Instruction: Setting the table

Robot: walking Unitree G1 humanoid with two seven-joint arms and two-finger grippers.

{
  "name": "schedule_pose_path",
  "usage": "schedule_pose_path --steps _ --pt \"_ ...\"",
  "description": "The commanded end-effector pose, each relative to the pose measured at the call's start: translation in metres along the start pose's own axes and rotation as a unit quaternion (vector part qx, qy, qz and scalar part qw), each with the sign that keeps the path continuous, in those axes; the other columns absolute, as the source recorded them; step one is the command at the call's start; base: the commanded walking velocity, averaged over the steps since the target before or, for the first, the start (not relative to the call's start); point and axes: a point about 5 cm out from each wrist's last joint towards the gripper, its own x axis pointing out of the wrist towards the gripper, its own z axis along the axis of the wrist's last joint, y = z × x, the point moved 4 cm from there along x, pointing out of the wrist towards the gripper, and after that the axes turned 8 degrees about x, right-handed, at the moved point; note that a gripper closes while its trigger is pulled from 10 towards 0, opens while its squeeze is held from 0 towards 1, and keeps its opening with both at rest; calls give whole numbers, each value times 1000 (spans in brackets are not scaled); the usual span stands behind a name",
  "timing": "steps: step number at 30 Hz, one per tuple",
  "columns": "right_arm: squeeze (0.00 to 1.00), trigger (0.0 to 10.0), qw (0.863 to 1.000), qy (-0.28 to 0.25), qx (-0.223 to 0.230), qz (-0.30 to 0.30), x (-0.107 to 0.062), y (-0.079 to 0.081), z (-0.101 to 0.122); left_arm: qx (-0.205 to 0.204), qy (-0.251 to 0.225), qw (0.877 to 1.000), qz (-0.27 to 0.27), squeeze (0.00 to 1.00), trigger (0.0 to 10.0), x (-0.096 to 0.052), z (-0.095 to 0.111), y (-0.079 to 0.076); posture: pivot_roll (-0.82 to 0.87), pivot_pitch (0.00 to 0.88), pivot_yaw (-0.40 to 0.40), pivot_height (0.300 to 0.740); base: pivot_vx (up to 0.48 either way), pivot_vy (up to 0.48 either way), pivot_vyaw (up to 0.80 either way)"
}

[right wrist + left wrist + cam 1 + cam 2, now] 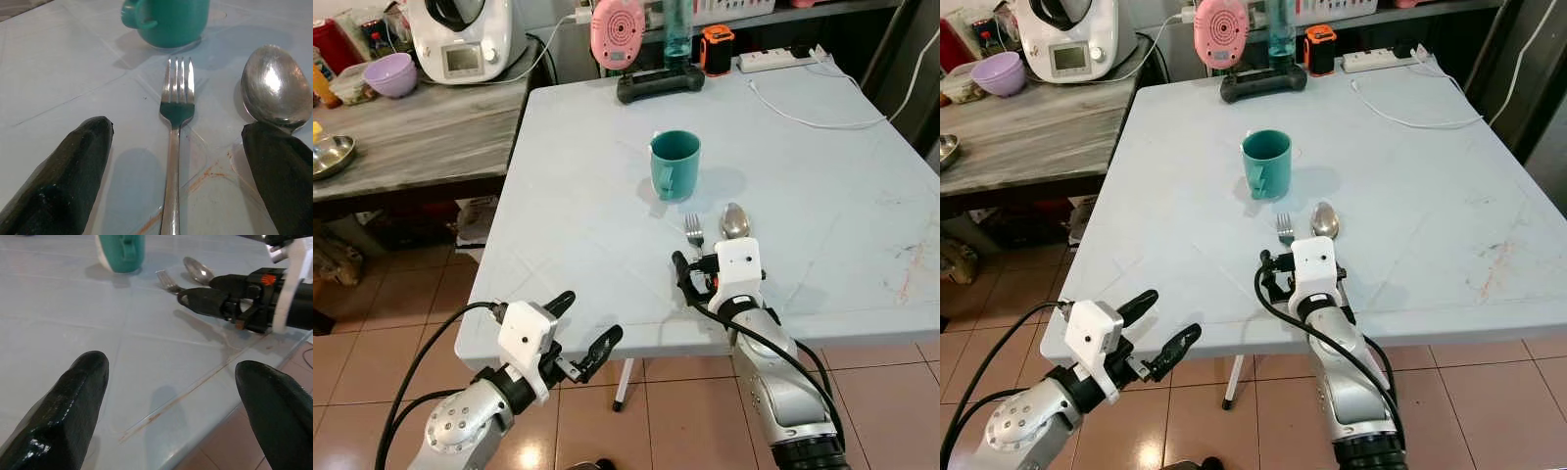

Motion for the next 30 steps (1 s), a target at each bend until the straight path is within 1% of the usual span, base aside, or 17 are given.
schedule_pose_path --steps 1,2,3,4,5,6,7,8,12,13,19,24,28,30 --pt "0 10000 1000 18 16 2 4 6 -6 2 -1 1000 -8 0 10000 -2 4 2 -80 123 131 740 0 0 0" --pt "0 9176 1000 18 17 2 4 6 -6 0 -1 1000 -10 0 10000 -2 4 2 -80 123 131 740 0 0 0" --pt "0 6627 1000 20 15 3 5 7 -6 -1 0 1000 -12 0 10000 -2 4 1 -80 123 131 740 0 0 0" --pt "0 5216 1000 22 13 3 6 7 -6 -2 1 1000 -16 0 10000 -3 3 0 -81 123 130 740 0 0 0" --pt "0 1686 999 32 10 2 7 8 -9 -6 3 1000 -23 0 10000 -4 2 -2 -81 123 130 740 0 0 0" --pt "0 1686 999 36 11 1 7 8 -10 -7 4 1000 -25 0 10000 -4 2 -3 -81 123 130 740 0 0 0" --pt "0 431 999 41 16 2 7 9 -12 -10 5 999 -30 0 10000 -5 2 -5 -81 123 130 740 0 0 0" --pt "0 0 999 48 24 5 7 10 -14 -16 7 999 -40 0 10000 -5 1 -7 -81 123 129 740 0 0 0" --pt "0 0 997 61 38 18 7 16 -16 -19 10 998 -54 0 10000 -5 1 -11 -79 122 129 740 0 0 0" --pt "0 0 997 66 34 20 7 17 -16 -22 9 998 -58 0 10000 -5 1 -11 -80 122 127 740 0 0 0" --pt "0 0 994 97 42 20 4 18 -21 -17 7 998 -56 0 10000 -4 2 -11 -83 119 127 740 0 0 0" --pt "0 0 991 124 44 4 -3 11 -28 -15 6 999 -52 0 10000 -2 4 -10 -86 115 128 740 0 0 0" --pt "0 0 987 151 53 -26 -6 0 -37 -15 5 998 -53 0 10000 0 7 -10 -89 115 132 740 0 0 0" --pt "0 0 985 159 60 -34 -6 -2 -38 -15 4 998 -54 0 10000 0 9 -10 -89 115 132 740 0 0 0"
